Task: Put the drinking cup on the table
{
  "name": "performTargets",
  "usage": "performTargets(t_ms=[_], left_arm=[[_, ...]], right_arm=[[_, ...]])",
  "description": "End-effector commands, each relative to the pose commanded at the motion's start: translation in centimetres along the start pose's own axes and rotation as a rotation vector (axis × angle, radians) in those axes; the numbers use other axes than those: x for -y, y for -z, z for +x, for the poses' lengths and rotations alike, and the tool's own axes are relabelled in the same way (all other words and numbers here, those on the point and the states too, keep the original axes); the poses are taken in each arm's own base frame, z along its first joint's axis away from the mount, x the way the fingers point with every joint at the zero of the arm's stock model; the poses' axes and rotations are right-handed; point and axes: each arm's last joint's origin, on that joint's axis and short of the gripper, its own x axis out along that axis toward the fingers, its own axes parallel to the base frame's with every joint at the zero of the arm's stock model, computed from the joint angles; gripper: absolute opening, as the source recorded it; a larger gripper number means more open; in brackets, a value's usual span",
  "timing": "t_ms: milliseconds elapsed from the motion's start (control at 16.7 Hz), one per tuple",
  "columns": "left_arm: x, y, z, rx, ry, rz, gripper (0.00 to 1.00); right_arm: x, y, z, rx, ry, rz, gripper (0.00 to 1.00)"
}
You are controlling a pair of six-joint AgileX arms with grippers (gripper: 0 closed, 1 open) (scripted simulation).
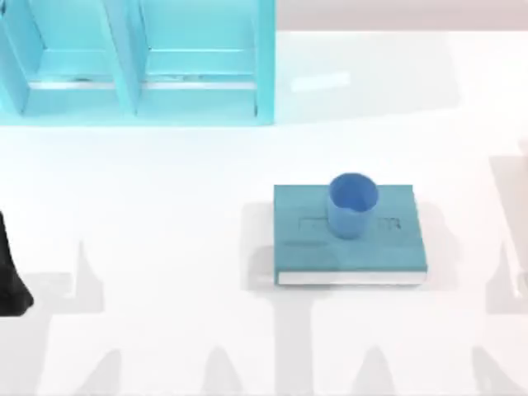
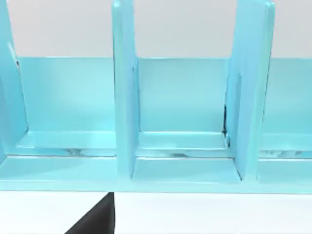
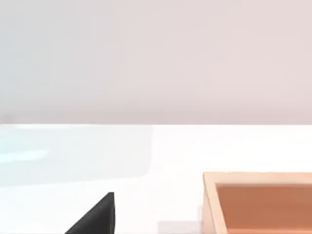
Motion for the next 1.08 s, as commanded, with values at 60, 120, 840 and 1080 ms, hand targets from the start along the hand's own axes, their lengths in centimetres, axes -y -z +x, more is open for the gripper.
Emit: performTargets(t_ms=[60, 120, 840, 1080], left_arm=[[0.0, 0.0, 0.0, 0.0, 0.0, 0.0, 1.0], [0.0, 0.0, 0.0, 0.0, 0.0, 0.0, 1.0], [1.6, -13.0, 6.3, -0.499, -0.095, -0.277, 1.0], [5.2, -16.4, 14.8, -0.787, -0.168, -0.32, 1.0]], right_arm=[[0.0, 0.0, 0.0, 0.0, 0.0, 0.0, 1.0], [0.0, 0.0, 0.0, 0.0, 0.0, 0.0, 1.0], [0.0, 0.0, 0.0, 0.0, 0.0, 0.0, 1.0], [0.0, 0.0, 0.0, 0.0, 0.0, 0.0, 1.0]])
